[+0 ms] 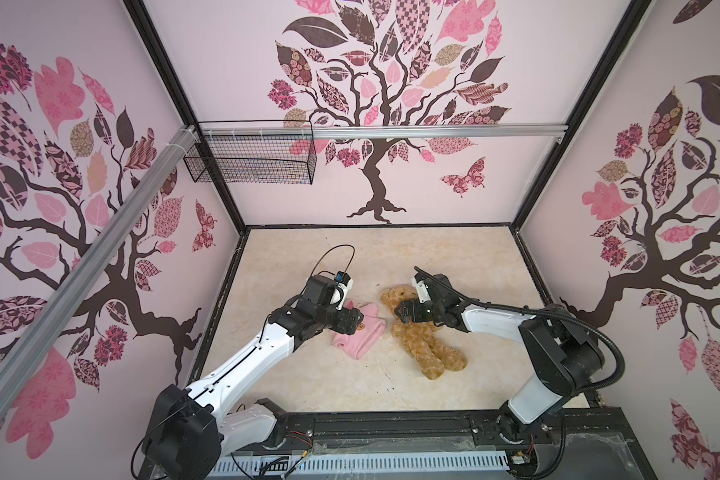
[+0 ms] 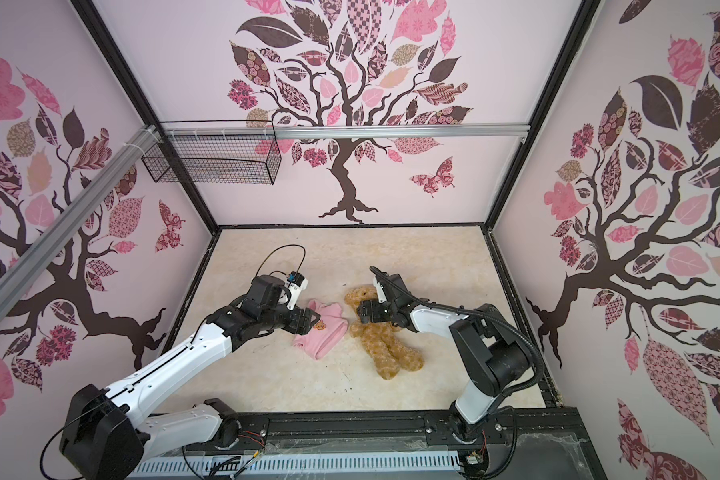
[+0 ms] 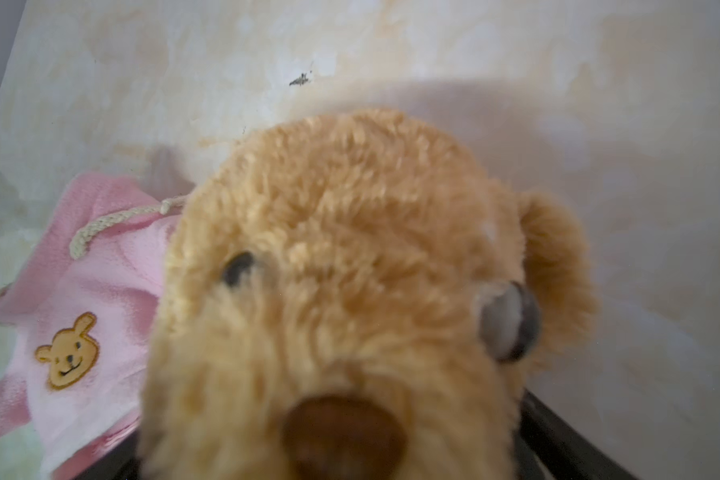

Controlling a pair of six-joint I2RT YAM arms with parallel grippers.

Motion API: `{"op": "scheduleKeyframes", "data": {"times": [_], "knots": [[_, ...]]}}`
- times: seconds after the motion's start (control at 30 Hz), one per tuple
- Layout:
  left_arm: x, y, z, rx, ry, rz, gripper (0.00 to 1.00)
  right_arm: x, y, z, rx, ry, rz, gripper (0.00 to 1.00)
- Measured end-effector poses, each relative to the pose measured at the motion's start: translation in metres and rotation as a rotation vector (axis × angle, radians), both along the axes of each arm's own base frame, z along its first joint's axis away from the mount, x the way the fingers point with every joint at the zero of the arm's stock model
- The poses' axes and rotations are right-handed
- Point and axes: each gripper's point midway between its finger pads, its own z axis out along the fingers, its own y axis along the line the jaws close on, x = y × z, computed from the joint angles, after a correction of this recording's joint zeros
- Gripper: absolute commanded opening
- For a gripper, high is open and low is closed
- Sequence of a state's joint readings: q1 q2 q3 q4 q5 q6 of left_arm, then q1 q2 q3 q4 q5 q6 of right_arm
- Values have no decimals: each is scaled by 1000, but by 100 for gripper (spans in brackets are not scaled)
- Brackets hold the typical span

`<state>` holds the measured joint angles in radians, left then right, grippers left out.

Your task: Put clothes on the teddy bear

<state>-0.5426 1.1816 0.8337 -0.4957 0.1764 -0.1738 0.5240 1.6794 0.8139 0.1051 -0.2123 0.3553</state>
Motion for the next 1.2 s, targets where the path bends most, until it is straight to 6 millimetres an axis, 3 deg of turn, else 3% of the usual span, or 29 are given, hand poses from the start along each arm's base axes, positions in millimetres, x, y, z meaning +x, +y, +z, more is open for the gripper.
{"op": "scheduleKeyframes", "data": {"times": [0.17, 0.37, 0.53, 0.73, 1.03, 1.2], "knots": [[-10, -8, -14, 36, 31, -40, 76, 1, 3, -2, 13, 5, 2, 100], [-32, -27, -57, 291, 24, -177, 79, 2, 3, -2, 30, 1, -12, 100], [-25, -31, -71, 501, -60, -198, 80, 3, 0, -3, 67, 5, -28, 100], [-11, -37, -79, 622, -134, -185, 78, 4, -5, -3, 128, 14, -36, 100], [0, -38, -94, 704, -181, -162, 65, 4, -6, -2, 152, 10, -30, 100], [4, -41, -91, 740, -233, -157, 48, 3, -6, -1, 154, 11, -28, 100]]}}
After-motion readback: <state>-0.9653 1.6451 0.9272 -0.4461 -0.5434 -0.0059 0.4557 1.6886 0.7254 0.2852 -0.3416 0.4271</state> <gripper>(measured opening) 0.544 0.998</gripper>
